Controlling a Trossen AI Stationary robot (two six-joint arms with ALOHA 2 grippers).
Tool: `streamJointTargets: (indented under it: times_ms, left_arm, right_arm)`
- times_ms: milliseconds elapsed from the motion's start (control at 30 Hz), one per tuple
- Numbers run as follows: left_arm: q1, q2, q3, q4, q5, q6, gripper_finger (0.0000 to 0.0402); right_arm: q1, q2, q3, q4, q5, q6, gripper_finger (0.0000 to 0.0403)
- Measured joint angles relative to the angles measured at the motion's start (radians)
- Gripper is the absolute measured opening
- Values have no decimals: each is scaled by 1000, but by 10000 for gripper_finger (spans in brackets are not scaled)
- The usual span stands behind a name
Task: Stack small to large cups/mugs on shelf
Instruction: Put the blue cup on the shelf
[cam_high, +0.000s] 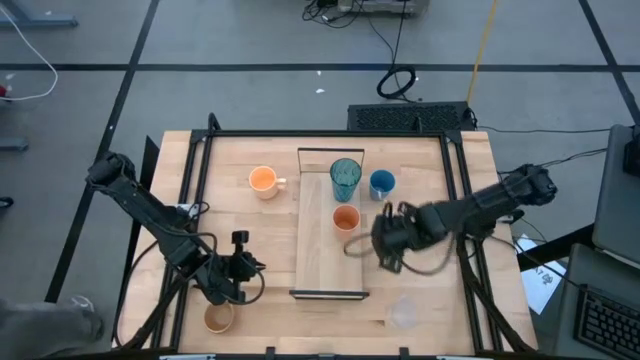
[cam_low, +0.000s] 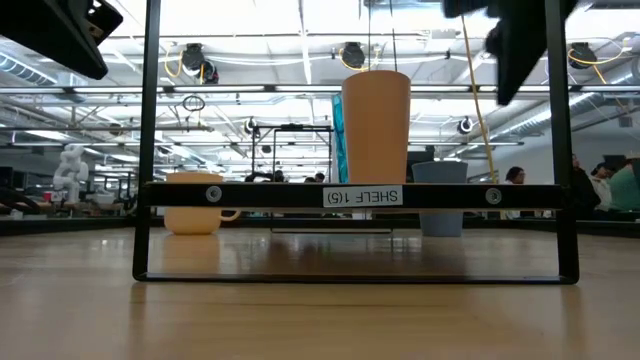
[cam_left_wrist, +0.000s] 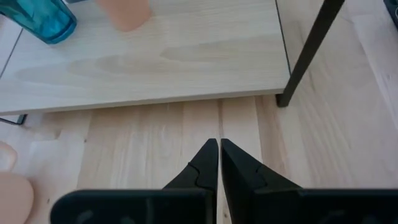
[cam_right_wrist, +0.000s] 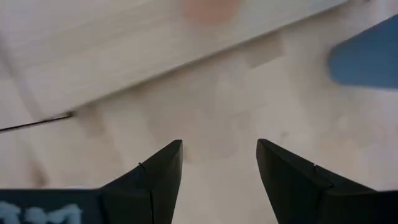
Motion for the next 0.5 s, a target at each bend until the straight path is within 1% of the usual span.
streamJointTargets:
  times_ms: [267, 367, 500]
  left_arm:
    - [-1, 0, 0, -5, 35, 9, 21]
    - [0, 0, 0, -4, 46, 12, 21]
    - [1, 0, 0, 0, 46, 40, 21]
  right_arm:
    - [-229, 0, 0, -31, -27, -251, 199]
    - [-291, 0, 0, -16, -27, -342, 199]
    - [-342, 0, 0, -8, -32, -428, 199]
